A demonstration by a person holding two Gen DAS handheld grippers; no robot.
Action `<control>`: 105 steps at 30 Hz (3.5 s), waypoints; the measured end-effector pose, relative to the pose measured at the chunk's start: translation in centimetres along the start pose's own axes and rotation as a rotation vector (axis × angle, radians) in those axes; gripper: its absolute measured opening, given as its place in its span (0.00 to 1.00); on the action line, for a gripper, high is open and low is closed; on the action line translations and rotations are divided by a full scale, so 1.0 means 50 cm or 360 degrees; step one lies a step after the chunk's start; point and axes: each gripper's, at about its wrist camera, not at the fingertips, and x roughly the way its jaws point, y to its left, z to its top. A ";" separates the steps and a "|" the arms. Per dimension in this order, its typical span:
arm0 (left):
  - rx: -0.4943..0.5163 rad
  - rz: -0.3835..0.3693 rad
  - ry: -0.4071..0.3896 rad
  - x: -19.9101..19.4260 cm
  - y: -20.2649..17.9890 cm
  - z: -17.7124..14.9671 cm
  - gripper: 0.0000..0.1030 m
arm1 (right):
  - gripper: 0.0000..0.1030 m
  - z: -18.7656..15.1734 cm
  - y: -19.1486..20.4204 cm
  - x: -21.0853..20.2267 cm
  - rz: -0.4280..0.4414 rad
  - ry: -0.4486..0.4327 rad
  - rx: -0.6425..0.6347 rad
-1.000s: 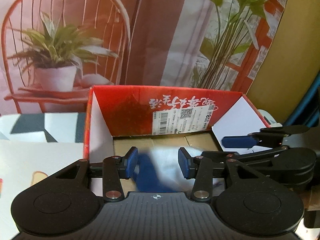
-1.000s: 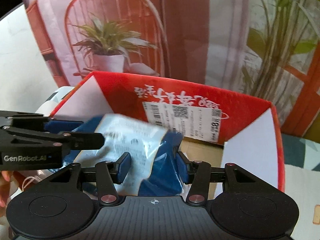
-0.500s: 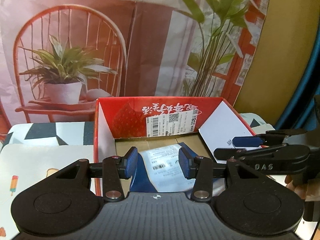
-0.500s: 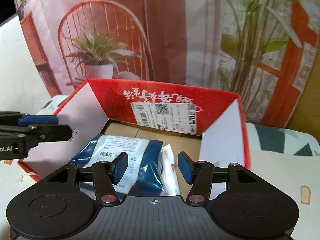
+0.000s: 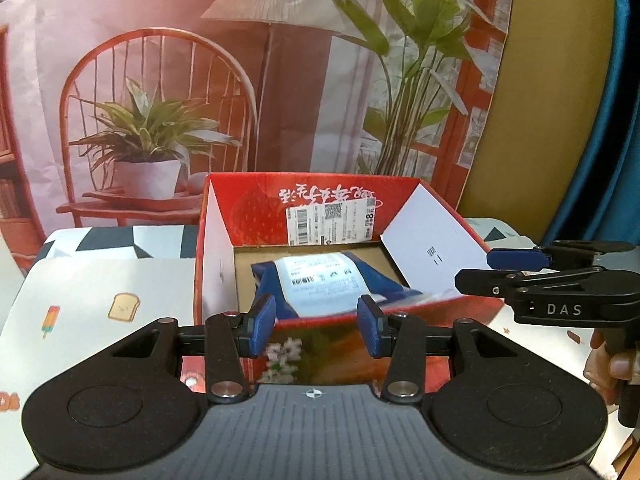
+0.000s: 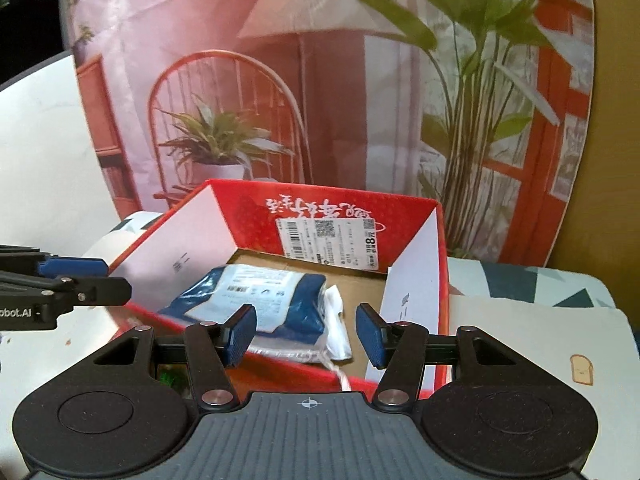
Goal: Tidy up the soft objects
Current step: 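Move both tools back down to the orange floral cloth on the pile, then close both tools on the orange floral cloth, then lift the orange floral cloth with both tools into the red box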
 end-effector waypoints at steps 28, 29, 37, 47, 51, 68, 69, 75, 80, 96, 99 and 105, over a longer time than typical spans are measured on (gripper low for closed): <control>-0.0160 -0.0043 0.0140 -0.051 0.005 -0.147 0.46 | 0.50 -0.185 0.013 -0.059 0.0061 0.0064 0.0033; -0.0175 -0.0055 0.0152 -0.050 0.006 -0.152 0.46 | 0.50 -0.189 0.012 -0.058 0.0062 0.0073 0.0036; -0.0264 -0.0188 0.0268 -0.038 -0.009 -0.197 0.46 | 0.52 -0.227 0.013 -0.054 0.0070 0.0145 0.0058; -0.0352 -0.0271 0.0373 -0.014 -0.012 -0.233 0.56 | 0.67 -0.277 -0.003 -0.051 0.0066 0.0231 0.0195; -0.0353 -0.0272 0.0388 -0.002 -0.017 -0.236 0.56 | 0.68 -0.287 -0.005 -0.046 0.0053 0.0231 0.0253; -0.0347 -0.0243 0.0415 0.026 -0.021 -0.258 0.45 | 0.72 -0.301 -0.004 -0.026 0.0028 0.0232 0.0352; -0.0342 -0.0239 0.0407 0.025 -0.020 -0.259 0.39 | 0.72 -0.301 -0.004 -0.026 0.0028 0.0230 0.0347; -0.0325 -0.0235 0.0394 0.024 -0.021 -0.264 0.33 | 0.72 -0.306 -0.020 -0.032 -0.0002 0.0229 0.0394; -0.0309 -0.0253 0.0362 0.017 -0.025 -0.261 0.22 | 0.64 -0.313 -0.023 -0.039 0.0040 0.0227 0.0451; -0.0235 -0.0394 0.0065 -0.046 -0.041 -0.150 0.12 | 0.17 -0.196 -0.024 -0.149 0.0032 -0.0049 0.0286; -0.0189 -0.0388 -0.0031 -0.064 -0.045 -0.111 0.12 | 0.17 -0.153 -0.022 -0.167 0.0027 -0.0138 0.0237; -0.0125 -0.0332 -0.0195 -0.073 -0.036 -0.024 0.12 | 0.16 -0.065 -0.023 -0.166 0.0074 -0.0236 0.0190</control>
